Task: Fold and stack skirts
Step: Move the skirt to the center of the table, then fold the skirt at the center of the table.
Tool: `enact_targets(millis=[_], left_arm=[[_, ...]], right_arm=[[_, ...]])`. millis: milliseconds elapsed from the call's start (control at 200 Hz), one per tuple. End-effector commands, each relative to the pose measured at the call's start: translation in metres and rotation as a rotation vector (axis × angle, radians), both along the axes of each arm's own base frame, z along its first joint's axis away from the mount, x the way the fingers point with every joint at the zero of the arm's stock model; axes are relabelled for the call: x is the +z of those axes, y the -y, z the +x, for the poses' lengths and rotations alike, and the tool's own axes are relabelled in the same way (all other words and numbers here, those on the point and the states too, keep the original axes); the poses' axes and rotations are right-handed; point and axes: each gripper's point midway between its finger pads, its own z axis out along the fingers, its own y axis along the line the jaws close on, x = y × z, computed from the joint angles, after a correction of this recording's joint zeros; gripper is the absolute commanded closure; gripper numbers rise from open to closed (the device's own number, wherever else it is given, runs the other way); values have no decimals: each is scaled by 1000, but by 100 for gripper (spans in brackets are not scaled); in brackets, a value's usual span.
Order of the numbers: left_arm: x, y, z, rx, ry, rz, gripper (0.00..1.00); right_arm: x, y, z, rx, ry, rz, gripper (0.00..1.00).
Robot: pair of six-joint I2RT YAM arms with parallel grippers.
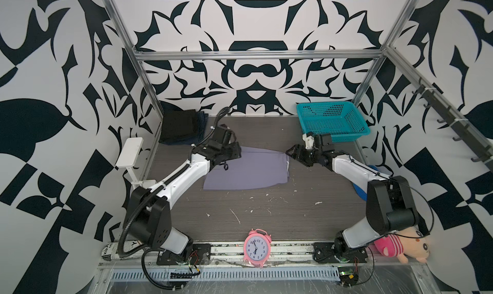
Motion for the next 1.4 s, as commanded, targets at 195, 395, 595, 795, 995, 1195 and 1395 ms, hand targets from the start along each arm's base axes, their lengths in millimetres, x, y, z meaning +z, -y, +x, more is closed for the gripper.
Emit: enact_targets(millis=[195,395,595,795,995,1195,1395], left_arm=[[-86,115,20,-253,-89,37,50],[-124,125,31,-262,-117,72,53],[-126,120,35,-241,-99,83,53],[-105,108,37,-211,-52,106,53],[-79,86,24,-155,-15,103,51],[-111,53,-7,-102,-82,146,54],[-138,45,-18,-90,-130,188,58]], right_arm=[[-43,-26,-20,103,-63,208,24],[-62,-33,-13,82,-70,289,24],[-77,-38,-6,80,-91,306,43],[-83,-36,-8,82,-114,270,70],[-83,-32,-8,56,-141,248,100],[-61,-24,-5,39,-114,189,100],[-41,-20,-5,29,-99,174,100]])
